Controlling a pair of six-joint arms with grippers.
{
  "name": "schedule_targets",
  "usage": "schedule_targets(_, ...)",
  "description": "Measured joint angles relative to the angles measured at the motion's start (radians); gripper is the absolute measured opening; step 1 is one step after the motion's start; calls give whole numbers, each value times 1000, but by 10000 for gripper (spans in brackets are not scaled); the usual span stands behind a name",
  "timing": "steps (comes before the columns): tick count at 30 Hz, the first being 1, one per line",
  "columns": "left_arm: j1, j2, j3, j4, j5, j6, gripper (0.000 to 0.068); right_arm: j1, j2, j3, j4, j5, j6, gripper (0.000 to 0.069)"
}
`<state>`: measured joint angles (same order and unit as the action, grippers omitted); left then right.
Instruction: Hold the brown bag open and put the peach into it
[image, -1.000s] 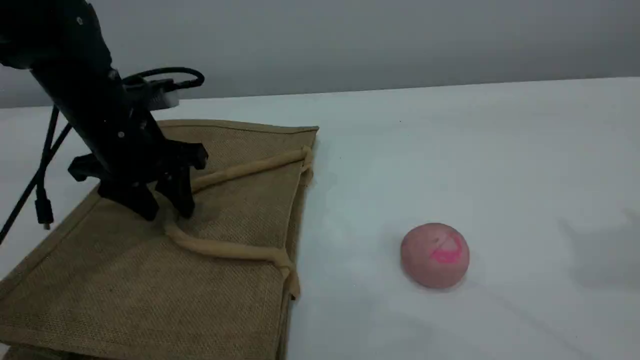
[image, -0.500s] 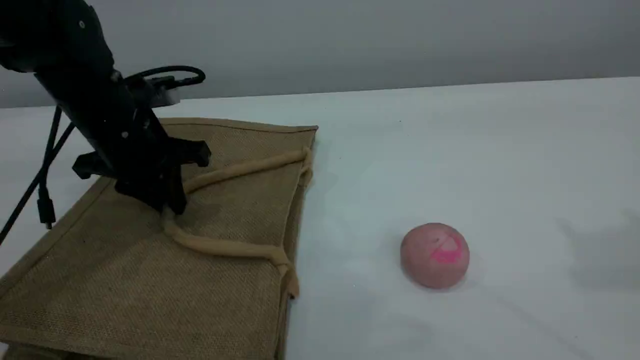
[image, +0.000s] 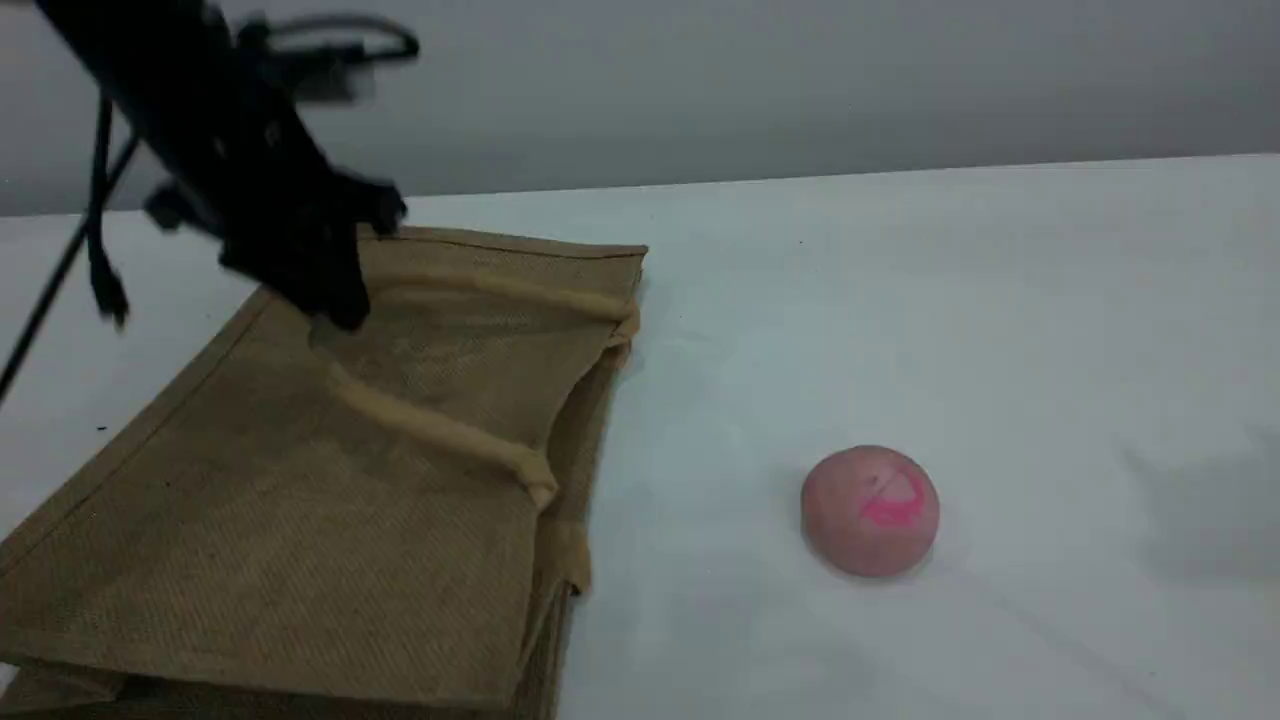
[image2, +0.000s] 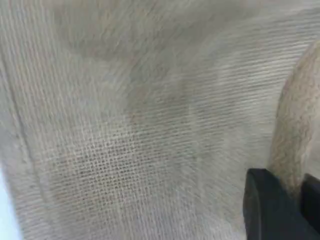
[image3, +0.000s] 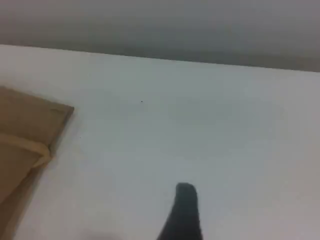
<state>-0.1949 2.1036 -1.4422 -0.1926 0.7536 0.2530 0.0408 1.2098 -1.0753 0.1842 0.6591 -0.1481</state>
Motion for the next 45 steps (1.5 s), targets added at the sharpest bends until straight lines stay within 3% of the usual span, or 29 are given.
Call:
schedule_targets(8,0,-14,-254,-3,333,147,94,0,19,0,0,34,-10,566)
schedule_targets(13,1,-13,-378,-75,463,211,94,0,85,0,14,44,-17,566)
schedule_targets(19,1,-13,-529,-152,473,274,93,0,207,0,85,44,-107,566)
schedule_targets(22,-1,-13,-567,-155,473,314,93,0,269,0,130,44,-159,566)
schedule_targets(29,-26,-12,-568,-211,468,484,93,54,411,0,187,37,-270,566)
schedule_targets(37,-58,-56,-568,-201,468,617,93,140,522,0,186,14,-306,566)
schedule_targets(45,-82,-157,-567,-206,471,756,93,158,616,0,175,-7,-308,566)
